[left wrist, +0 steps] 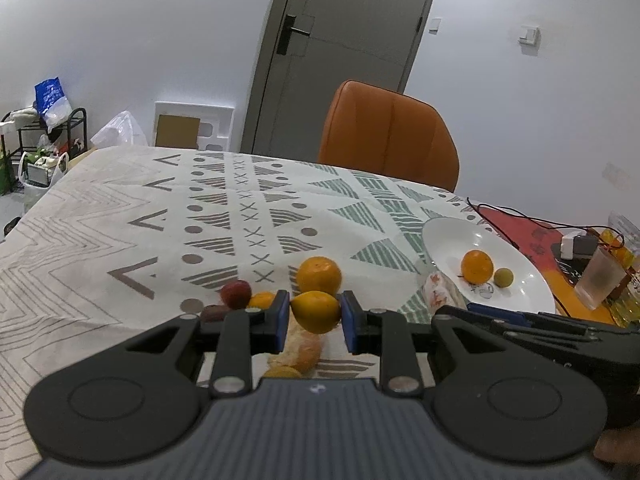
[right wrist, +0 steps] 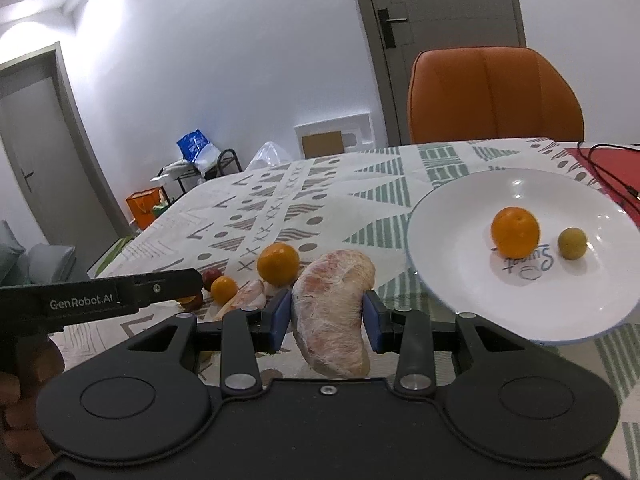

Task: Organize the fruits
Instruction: 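Carry the mandarin and pomelo segment to the white plate and open both grippers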

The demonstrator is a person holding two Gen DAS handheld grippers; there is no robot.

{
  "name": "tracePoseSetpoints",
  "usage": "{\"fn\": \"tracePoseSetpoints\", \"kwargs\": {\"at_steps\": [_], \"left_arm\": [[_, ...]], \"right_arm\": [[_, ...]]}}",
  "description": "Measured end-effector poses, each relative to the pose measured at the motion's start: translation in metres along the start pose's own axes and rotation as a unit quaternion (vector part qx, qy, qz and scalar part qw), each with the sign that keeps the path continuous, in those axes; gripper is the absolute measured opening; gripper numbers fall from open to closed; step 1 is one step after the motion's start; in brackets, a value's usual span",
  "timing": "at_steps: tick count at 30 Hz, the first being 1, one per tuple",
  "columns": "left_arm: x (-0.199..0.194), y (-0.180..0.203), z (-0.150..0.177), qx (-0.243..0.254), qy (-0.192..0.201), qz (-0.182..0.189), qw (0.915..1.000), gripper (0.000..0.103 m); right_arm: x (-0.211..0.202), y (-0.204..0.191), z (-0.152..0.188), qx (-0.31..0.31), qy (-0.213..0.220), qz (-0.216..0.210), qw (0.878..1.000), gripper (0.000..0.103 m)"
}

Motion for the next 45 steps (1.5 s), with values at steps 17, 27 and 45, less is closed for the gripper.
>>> {"fn": "tracePoseSetpoints", "kwargs": {"at_steps": [17, 27, 45], "left_arm": [[0.011, 0.039, 0.000, 0.028, 0.002, 0.011, 0.9995, 0.026], [0.023, 0.057, -0.002, 0.039, -0.001, 0.019, 0.9990, 0.026], [0.056, 0.084, -0.009, 0.066, -0.015, 0.029, 0.9973, 0.026]], "right_arm": [[-0.026, 0.034, -0.003, 0.021, 0.030, 0.010, 0.999, 0.037], [-0.030, 0.061, -0.002, 0.043, 0.037, 0.028, 0.998, 0.037], [-0.024, 0.120, -0.006, 0.084, 0.046, 0.083, 0.992, 0.037]]}}
Point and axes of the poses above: each gripper's, at about its wrist camera, not at the fingertips, and x roughly the way its jaws point, y to its right, z to its underside, the point moved 4 cm from there along x, roughly the way its jaws point, and after that the axes turned 9 degrees about z, right-handed, at the moved point
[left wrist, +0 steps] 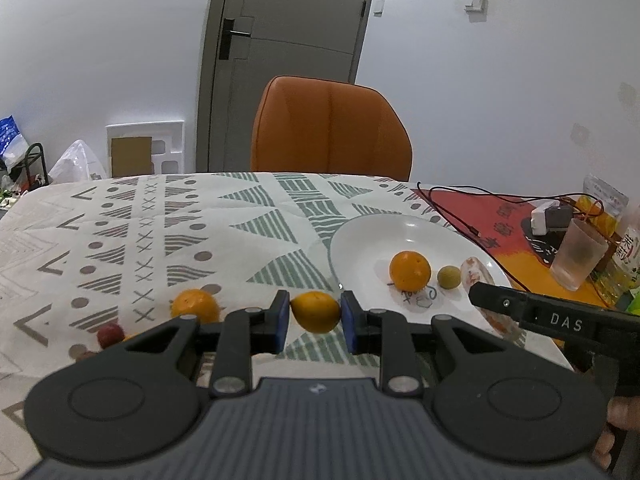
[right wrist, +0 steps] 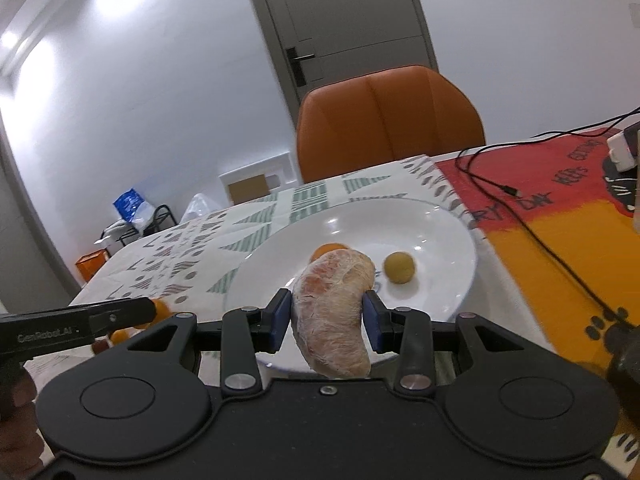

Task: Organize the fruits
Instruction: 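Carry the mandarin and pomelo segment to the white plate and open both grippers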

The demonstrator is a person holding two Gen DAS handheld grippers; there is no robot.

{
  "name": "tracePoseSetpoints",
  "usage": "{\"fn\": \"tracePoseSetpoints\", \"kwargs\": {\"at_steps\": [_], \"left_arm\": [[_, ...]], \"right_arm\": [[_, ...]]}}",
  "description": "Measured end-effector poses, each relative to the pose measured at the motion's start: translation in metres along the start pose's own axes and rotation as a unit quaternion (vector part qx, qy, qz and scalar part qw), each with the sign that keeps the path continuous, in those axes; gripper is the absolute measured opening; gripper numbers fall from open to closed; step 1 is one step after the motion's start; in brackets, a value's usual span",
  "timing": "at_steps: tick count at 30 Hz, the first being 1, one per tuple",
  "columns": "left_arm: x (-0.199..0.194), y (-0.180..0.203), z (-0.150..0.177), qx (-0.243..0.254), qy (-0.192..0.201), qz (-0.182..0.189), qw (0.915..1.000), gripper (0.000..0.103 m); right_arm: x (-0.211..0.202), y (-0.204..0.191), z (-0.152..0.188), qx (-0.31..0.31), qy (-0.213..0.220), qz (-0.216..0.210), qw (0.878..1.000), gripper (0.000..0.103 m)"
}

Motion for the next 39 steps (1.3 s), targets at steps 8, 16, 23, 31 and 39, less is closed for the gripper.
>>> {"fn": "tracePoseSetpoints", "kwargs": {"at_steps": [8, 16, 23, 31, 39], "left_arm": [[0.017, 0.010, -0.011, 0.010, 0.000, 0.010, 0.9999, 0.026], [0.032, 0.022, -0.016, 0.018, -0.003, 0.025, 0.9995, 0.026], [0.043, 0.034, -0.015, 0.018, -0.012, 0.039, 0.9990, 0.032], [0.031, 0.023, -0.016, 0.014, -0.004, 0.011, 0.9998, 0.057], [0.002, 0.000, -0.013, -0.005, 0.017, -0.020, 0.9996, 0.088]], "right_arm": [[0.009, 0.021, -0.011, 0.017, 0.003, 0.014, 1.000, 0.037], [0.011, 0.031, -0.015, 0.025, 0.011, 0.030, 0.999, 0.050], [0.004, 0.026, -0.007, 0.022, -0.001, 0.012, 1.000, 0.052], [0.000, 0.021, 0.000, 0.021, -0.009, 0.005, 1.000, 0.052], [-0.002, 0.008, 0.001, 0.018, -0.012, -0.001, 1.000, 0.060]]}}
Point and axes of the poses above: each gripper's, at about its wrist camera, not at the fingertips, and x roughly the way its jaws point, y to its right, z to its underside, the point moved 4 cm from there along x, roughly the way its jaws point, and after that the axes turned 9 degrees about z, right-handed, at the moved point
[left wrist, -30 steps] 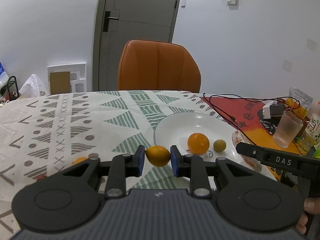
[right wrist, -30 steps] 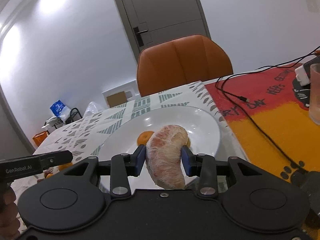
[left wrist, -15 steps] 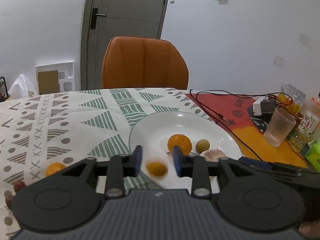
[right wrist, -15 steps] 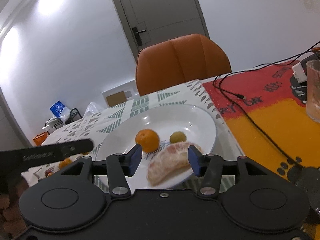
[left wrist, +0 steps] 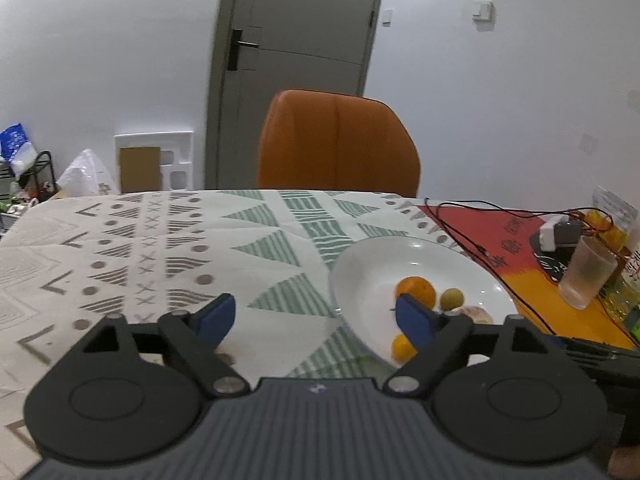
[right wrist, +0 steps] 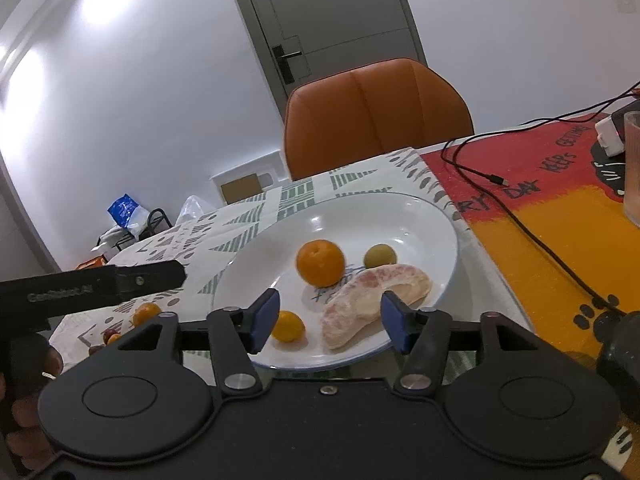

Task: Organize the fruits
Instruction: 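Carry the mandarin and pomelo segment to the white plate and open both grippers, then move both open grippers back from the plate to the fruit pile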

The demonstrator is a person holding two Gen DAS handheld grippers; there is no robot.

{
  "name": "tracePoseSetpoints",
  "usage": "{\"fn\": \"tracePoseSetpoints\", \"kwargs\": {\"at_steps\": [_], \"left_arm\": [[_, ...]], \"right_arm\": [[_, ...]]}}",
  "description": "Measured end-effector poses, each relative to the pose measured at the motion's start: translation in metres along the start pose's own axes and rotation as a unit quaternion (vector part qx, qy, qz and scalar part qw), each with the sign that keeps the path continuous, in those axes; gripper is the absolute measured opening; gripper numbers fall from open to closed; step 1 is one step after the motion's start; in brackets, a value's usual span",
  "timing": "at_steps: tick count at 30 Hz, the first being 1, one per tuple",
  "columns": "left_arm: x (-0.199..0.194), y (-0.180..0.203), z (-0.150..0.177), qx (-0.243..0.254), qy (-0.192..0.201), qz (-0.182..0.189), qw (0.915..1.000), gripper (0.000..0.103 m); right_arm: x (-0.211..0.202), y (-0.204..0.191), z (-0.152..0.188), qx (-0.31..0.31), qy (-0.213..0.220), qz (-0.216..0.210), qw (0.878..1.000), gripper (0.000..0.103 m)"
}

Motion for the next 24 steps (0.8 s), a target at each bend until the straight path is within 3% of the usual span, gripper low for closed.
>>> {"fn": "tracePoseSetpoints", "kwargs": {"at_steps": [10, 17, 24], "left_arm": [[-0.023, -0.025, 0.001, -0.018, 0.004, -0.033, 0.9993, 0.088], [-0.041, -0.036, 0.003, -0.023, 0.013, -0.045, 0.9986, 0.088], [-0.061, -0.053, 0.009, -0.037, 0.020, -0.063, 0.9971, 0.088]], "right_arm": [[-0.003, -0.022, 0.003, -0.009, 0.006, -0.007, 1.000, 0.075], [-0.011, -0.039, 0.002, -0.022, 0.022, -0.016, 0.999, 0.096], [-0.015, -0.053, 0.003, -0.026, 0.028, -0.024, 0.999, 0.101]]}}
Point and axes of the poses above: each gripper's, at about its wrist camera, not at the fingertips, and x roughly the way its jaws point, y to its right, z to its underside, the point moved 4 cm from there along x, roughly the way its jaws point, and after that the axes turned 9 degrees about z, right-handed, at the moved point
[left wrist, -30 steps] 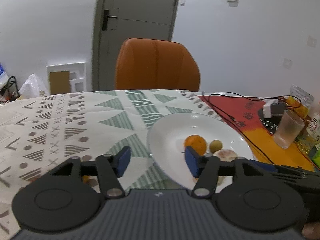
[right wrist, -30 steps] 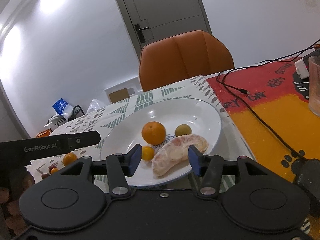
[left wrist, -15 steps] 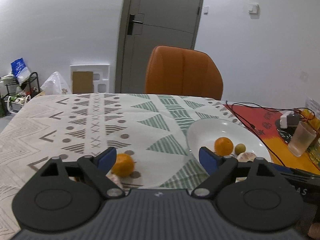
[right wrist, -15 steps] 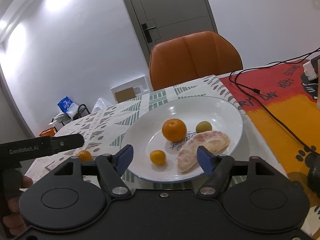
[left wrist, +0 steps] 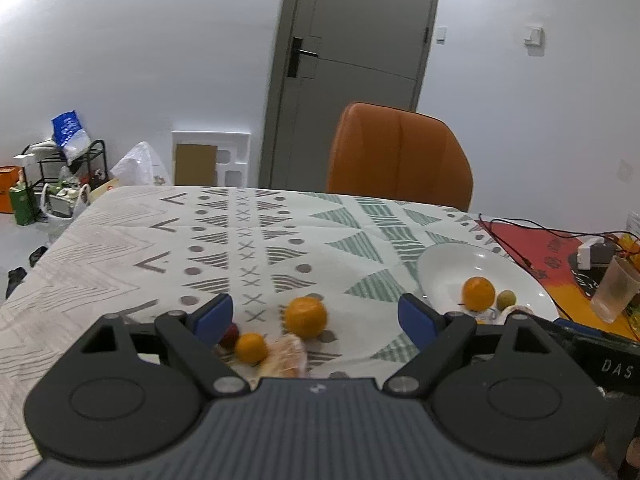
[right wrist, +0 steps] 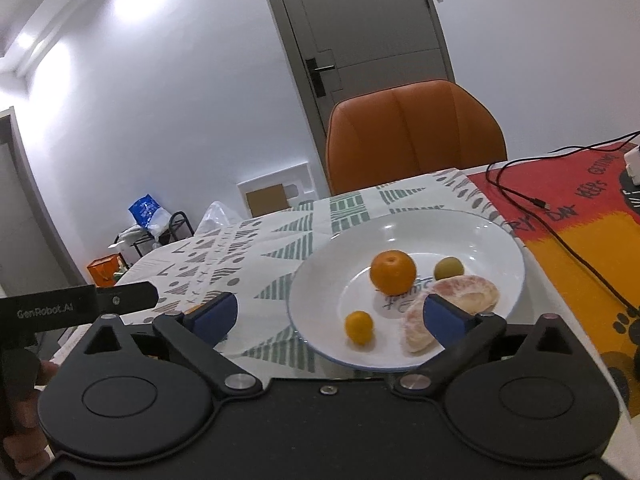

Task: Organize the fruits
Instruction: 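Move both open grippers back from the plate to the fruit pile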

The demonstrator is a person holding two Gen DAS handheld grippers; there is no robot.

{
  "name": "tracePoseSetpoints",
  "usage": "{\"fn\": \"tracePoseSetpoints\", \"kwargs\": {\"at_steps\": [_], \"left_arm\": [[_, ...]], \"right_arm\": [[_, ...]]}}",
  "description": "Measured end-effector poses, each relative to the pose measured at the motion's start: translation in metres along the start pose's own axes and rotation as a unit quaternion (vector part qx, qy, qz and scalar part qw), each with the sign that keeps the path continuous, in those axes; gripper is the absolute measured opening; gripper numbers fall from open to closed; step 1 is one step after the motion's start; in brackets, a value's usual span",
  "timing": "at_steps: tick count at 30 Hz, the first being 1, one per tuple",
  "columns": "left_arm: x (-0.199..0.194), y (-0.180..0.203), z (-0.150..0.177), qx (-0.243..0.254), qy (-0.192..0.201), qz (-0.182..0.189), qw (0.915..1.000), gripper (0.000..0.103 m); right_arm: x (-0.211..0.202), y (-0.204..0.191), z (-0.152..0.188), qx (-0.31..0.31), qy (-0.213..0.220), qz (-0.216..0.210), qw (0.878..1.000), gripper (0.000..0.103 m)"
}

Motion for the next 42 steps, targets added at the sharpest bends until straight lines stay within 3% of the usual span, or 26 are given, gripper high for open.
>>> {"fn": "tracePoseSetpoints", "kwargs": {"at_steps": [21, 33, 42], "left_arm": [[-0.031, -0.051, 0.012, -0.041, 0.009, -0.041, 0.9983, 0.088], [-0.025, -0.061, 0.036, -0.059, -0.019, -0.028, 0.9977, 0.088], [-0.018, -0.061, 0.048, -0.067, -0.025, -0.018, 0.9973, 0.086]], "right_arm": [[-0.005, -0.054, 0.009, -0.039, -0.008, -0.038, 0.998, 0.101], [0.002, -0.079, 0.020, -0.065, -0.031, -0.066, 0.995, 0.099], [0.011, -0.087, 0.034, -0.076, -0.062, -0.078, 0.992, 0.074]]}}
Point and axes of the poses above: each gripper's, at about its wrist camera, not at the fingertips, and x roughly the way its jaws point, y to its right, z to its underside, the point moved 4 cm from there along x, roughly the way its jaws point, and after that the axes turned 9 degrees about z, right-handed, at the moved point
